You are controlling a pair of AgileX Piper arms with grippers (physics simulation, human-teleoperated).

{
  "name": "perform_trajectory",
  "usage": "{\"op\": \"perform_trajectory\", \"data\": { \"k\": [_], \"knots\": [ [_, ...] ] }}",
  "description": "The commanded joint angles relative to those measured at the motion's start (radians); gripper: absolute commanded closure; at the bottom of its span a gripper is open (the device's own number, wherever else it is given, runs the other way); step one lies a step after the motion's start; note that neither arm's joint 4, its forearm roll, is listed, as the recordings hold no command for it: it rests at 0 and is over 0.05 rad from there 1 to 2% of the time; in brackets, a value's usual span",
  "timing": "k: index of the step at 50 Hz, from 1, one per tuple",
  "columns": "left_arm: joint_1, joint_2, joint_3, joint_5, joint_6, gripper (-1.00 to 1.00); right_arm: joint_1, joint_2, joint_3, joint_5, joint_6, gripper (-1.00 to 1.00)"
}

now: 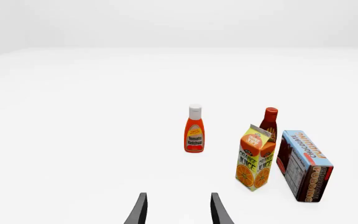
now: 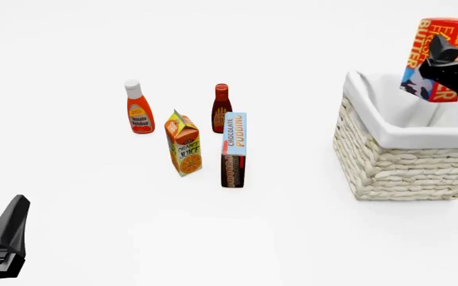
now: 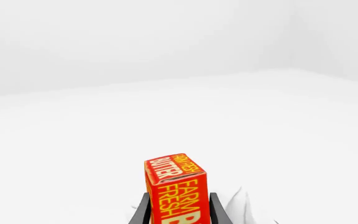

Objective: Pick the butter and place it in the basket.

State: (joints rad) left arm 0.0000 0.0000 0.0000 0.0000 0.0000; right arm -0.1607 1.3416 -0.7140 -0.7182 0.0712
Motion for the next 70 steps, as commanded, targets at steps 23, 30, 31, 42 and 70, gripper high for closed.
{"op": "perform_trajectory", "data": {
  "k": [23, 30, 31, 42, 70],
  "knots": [
    [0.000, 0.000, 0.000, 0.000, 0.000, -1.00, -0.008, 0.091, -0.033, -0.052, 0.030, 1.00],
    [0.000, 0.000, 0.000, 0.000, 0.000, -1.00, -0.001, 0.100, -0.043, -0.050, 0.031, 1.00],
    [0.000, 0.000, 0.000, 0.000, 0.000, -1.00, -0.001, 0.102, -0.043, -0.051, 0.032, 1.00],
    [0.000, 0.000, 0.000, 0.000, 0.000, -1.00, -0.006, 0.135, -0.050, -0.063, 0.033, 1.00],
    [0.000, 0.000, 0.000, 0.000, 0.000, -1.00, -0.023, 0.194, -0.062, -0.094, 0.033, 1.00]
  ]
}}
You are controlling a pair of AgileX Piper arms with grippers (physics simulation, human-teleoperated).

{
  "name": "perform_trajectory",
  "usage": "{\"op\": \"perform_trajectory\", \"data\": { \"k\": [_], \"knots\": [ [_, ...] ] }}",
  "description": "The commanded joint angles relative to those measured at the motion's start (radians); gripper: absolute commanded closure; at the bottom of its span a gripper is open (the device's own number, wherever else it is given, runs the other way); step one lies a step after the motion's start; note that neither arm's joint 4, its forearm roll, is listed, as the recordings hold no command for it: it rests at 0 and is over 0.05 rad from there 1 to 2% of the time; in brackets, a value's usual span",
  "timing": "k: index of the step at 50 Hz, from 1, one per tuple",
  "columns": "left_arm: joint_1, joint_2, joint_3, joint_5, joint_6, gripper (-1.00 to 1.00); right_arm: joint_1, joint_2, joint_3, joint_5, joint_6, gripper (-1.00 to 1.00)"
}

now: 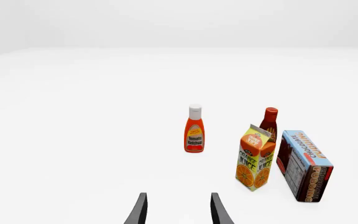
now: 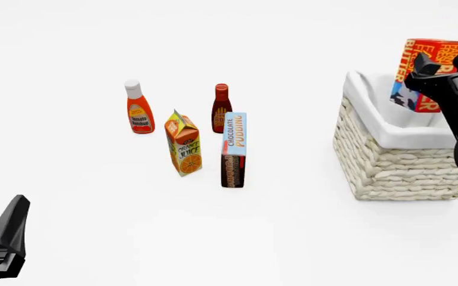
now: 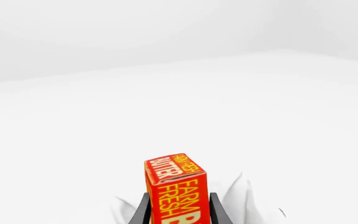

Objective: Pick the butter and place it in the basket.

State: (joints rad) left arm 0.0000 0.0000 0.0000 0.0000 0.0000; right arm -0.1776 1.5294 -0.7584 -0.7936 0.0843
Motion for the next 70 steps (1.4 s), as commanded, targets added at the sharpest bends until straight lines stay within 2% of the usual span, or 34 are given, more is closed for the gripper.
{"op": "perform_trajectory", "data": {
  "k": [1, 56, 70],
  "knots": [
    [0.000, 0.000, 0.000, 0.000, 0.000, -1.00, -0.008, 0.008, -0.017, -0.020, 0.020, 1.00],
    [0.000, 0.000, 0.000, 0.000, 0.000, -1.00, -0.022, 0.071, -0.039, -0.059, 0.032, 1.00],
    [0.000, 0.000, 0.000, 0.000, 0.000, -1.00, -0.025, 0.091, -0.066, -0.032, 0.039, 1.00]
  ]
}}
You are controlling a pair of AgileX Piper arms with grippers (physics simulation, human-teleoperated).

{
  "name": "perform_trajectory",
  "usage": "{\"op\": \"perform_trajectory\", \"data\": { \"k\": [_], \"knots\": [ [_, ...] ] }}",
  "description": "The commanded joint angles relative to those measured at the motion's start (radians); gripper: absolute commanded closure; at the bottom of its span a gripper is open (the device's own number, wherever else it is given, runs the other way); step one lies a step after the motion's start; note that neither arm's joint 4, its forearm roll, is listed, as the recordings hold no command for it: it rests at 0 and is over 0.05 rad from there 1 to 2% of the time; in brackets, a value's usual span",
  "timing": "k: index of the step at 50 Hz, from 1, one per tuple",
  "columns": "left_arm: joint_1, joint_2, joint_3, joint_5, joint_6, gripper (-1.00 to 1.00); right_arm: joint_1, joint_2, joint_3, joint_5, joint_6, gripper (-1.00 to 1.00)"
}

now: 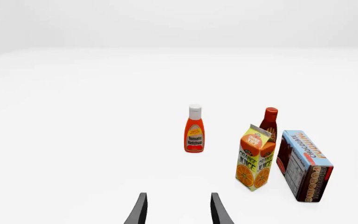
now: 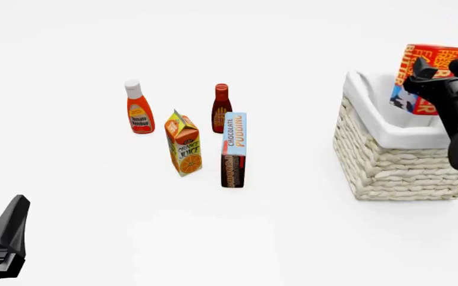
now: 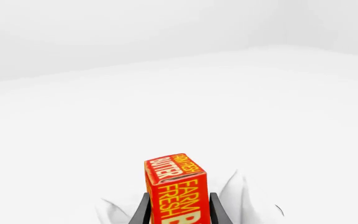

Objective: Pick the butter and place it in the basket.

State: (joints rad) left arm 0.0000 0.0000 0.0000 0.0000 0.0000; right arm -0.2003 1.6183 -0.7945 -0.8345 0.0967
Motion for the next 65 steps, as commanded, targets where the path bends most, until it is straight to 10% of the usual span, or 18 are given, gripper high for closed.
{"op": "perform_trajectory", "data": {
  "k": [1, 42, 43, 65],
  "knots": [
    [0.000, 0.000, 0.000, 0.000, 0.000, -1.00, -0.003, 0.003, -0.031, 0.011, 0.025, 1.00],
    [0.000, 0.000, 0.000, 0.000, 0.000, -1.00, -0.002, 0.057, -0.097, 0.070, 0.049, 1.00],
    [0.000, 0.000, 0.000, 0.000, 0.000, -1.00, -0.002, 0.059, -0.100, 0.074, 0.052, -1.00],
    [0.000, 0.000, 0.000, 0.000, 0.000, -1.00, -0.003, 0.065, -0.111, 0.085, 0.064, -1.00]
  ]
}}
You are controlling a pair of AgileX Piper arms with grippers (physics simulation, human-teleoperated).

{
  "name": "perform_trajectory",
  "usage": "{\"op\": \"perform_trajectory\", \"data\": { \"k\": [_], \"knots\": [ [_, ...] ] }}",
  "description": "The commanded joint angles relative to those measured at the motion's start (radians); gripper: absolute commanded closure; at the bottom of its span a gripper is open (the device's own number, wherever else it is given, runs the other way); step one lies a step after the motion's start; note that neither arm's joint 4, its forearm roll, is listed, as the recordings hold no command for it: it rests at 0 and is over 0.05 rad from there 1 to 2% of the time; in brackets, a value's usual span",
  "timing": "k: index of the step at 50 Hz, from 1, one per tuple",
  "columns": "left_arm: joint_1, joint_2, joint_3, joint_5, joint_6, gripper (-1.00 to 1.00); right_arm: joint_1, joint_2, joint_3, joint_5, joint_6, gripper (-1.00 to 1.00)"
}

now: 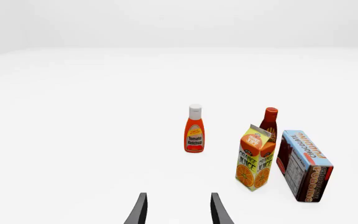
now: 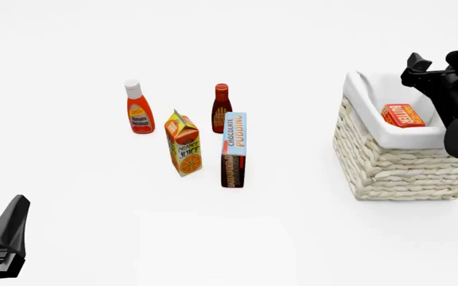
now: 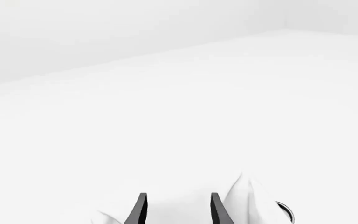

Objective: Pick the butter and place it in the basket.

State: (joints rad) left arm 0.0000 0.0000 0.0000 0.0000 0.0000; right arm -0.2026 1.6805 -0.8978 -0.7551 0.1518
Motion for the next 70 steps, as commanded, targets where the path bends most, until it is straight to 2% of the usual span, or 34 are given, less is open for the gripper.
{"op": "perform_trajectory", "data": {
  "k": [1, 18, 29, 51, 70],
  "knots": [
    [0.000, 0.000, 0.000, 0.000, 0.000, -1.00, -0.001, 0.002, -0.008, 0.006, 0.009, -1.00],
    [0.000, 0.000, 0.000, 0.000, 0.000, -1.00, 0.000, -0.008, 0.002, -0.001, 0.016, -1.00],
    [0.000, 0.000, 0.000, 0.000, 0.000, -1.00, 0.005, -0.074, 0.037, 0.018, 0.028, -1.00],
    [0.000, 0.000, 0.000, 0.000, 0.000, -1.00, 0.026, -0.259, 0.105, 0.100, 0.019, -1.00],
    [0.000, 0.000, 0.000, 0.000, 0.000, -1.00, 0.055, -0.469, 0.209, 0.165, 0.045, -1.00]
  ]
}}
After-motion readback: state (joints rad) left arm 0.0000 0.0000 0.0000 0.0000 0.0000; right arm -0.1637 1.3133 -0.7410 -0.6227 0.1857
